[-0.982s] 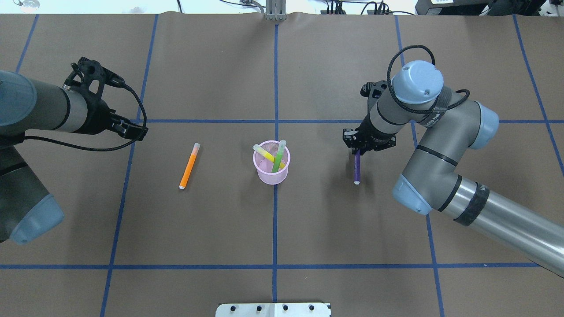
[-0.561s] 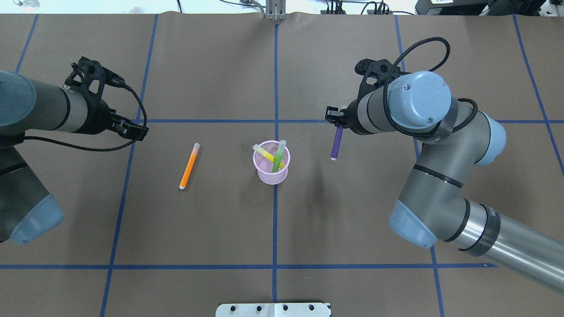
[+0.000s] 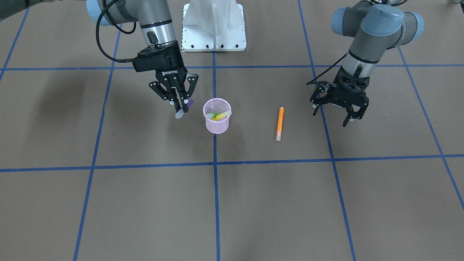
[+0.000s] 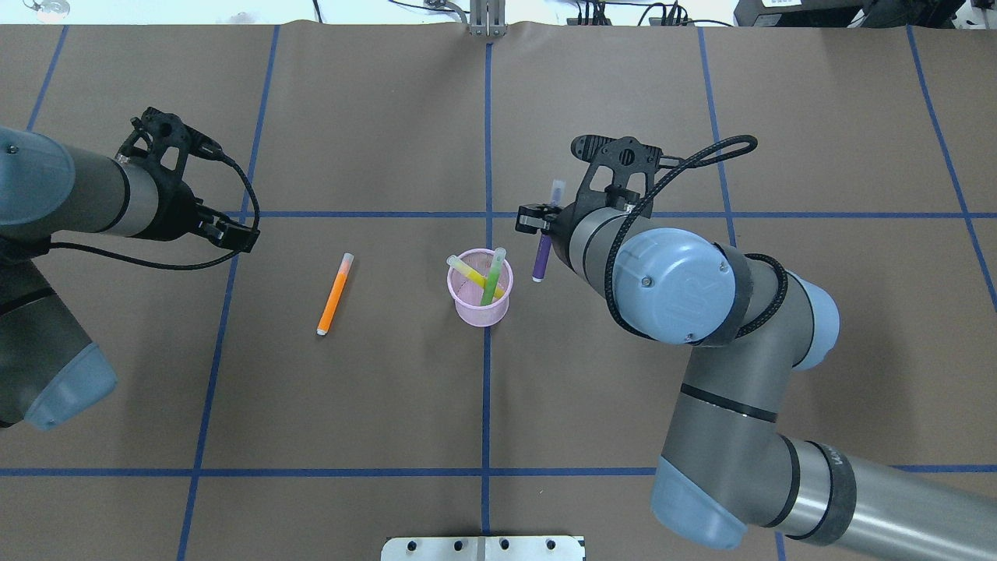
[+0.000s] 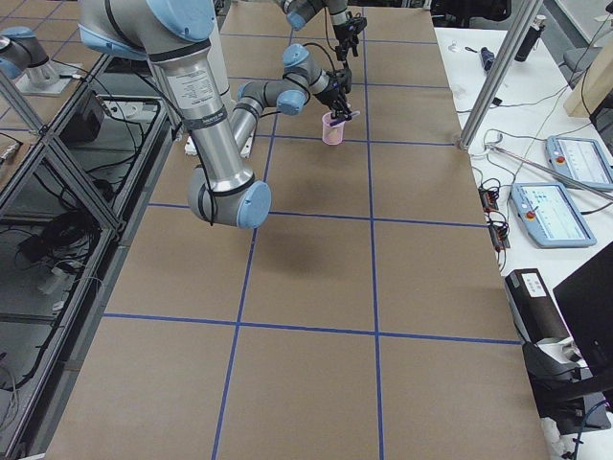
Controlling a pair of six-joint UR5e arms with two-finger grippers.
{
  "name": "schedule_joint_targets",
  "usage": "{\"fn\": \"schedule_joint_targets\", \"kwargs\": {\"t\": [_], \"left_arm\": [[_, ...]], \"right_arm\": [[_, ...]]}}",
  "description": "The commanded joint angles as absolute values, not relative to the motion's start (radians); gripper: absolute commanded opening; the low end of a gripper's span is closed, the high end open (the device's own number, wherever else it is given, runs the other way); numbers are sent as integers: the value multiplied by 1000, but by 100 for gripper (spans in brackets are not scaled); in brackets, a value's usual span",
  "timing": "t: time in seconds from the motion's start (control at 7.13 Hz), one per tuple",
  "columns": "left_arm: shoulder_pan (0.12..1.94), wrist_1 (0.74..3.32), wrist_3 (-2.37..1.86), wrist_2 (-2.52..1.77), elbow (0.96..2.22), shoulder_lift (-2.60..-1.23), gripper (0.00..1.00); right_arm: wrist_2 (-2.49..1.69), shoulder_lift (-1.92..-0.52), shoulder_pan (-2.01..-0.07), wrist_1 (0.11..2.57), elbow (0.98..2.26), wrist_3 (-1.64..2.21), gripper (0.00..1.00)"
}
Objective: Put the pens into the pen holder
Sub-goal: 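Lift the purple marker with the right gripper and drop it into the cup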
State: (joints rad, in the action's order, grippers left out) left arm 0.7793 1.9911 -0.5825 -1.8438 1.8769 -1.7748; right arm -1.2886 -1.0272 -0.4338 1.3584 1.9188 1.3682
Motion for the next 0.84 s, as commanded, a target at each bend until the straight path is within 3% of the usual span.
{"fn": "schedule_joint_targets", "kwargs": {"t": [0.0,0.28,0.7], "left_arm": [[779,1993,-581,-1844,1859,-1775,99],[781,1993,-580,-1845,1856,-1775,99],[782,1993,-581,-1845,1858,-1775,99]], "right_arm": [[-1182,-982,-361,1381,1913,1278,0],[-1111,-910,-321,1376,1818,1276,0],[-1074,-900,-321,1374,1781,1234,0]]}}
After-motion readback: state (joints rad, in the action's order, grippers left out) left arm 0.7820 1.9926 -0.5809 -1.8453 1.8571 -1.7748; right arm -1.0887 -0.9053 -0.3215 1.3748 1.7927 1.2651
